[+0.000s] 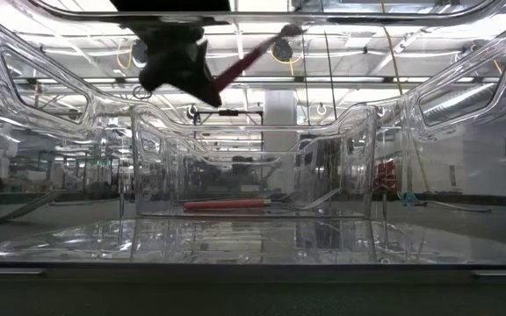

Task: Sort silverware by color (type)
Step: Put the middle pink fork into the middle transparent bin, then put the right pink fork into the middle transparent bin

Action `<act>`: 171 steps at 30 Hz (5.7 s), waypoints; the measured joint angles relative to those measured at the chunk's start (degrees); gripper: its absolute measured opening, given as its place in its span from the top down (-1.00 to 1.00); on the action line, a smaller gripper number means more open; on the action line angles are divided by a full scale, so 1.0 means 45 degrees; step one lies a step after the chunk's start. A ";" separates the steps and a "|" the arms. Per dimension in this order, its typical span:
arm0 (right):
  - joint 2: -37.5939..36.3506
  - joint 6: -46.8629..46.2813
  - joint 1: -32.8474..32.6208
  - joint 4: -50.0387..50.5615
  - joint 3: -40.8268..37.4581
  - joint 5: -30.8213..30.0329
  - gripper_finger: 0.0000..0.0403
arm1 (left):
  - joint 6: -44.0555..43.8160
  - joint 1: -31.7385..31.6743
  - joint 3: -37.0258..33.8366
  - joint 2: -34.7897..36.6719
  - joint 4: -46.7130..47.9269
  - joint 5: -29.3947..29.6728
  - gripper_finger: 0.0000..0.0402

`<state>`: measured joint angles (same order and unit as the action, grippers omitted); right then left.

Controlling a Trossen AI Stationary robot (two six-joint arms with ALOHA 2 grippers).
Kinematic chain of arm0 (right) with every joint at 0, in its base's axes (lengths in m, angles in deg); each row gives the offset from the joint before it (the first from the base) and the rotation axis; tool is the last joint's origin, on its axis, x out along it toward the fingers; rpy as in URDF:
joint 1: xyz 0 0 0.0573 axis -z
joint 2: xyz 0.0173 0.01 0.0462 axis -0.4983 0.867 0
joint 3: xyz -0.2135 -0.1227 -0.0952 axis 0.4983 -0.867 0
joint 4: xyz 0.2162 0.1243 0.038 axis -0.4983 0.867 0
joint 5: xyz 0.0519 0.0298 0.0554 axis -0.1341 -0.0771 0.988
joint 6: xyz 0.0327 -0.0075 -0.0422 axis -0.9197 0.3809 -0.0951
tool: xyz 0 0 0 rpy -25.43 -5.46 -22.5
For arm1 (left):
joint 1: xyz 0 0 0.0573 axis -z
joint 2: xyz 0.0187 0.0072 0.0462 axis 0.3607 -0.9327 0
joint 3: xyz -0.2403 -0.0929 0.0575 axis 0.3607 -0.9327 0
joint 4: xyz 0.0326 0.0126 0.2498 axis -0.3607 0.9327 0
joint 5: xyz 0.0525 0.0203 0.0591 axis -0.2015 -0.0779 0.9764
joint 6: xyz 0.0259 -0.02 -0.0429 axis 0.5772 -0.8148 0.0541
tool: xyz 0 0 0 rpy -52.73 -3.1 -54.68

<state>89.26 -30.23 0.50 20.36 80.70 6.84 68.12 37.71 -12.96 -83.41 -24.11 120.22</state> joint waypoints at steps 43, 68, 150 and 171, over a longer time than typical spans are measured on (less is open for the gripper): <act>-0.0102 -0.2302 -0.0423 0.3611 0.1375 -0.0622 0.03 | -0.4663 -0.0586 0.1486 -0.0511 0.3535 -0.2775 0.76; -0.0089 -0.4032 -0.1674 0.3607 0.1446 0.0203 0.03 | -0.2967 0.0519 0.1486 0.0543 0.3369 -0.2795 0.81; 0.6934 -1.9659 -0.7597 1.2295 0.0837 0.7671 -0.26 | -0.5972 0.3766 0.1506 0.1126 -0.0663 -0.2586 0.81; 0.6924 -2.1038 -0.7571 1.0060 -0.0501 0.8100 0.30 | -0.5979 0.4192 0.1506 0.1131 -0.0668 -0.2581 0.81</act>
<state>120.42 -124.90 -33.57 65.63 78.44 43.29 41.21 56.58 -6.19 -78.32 -27.12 108.60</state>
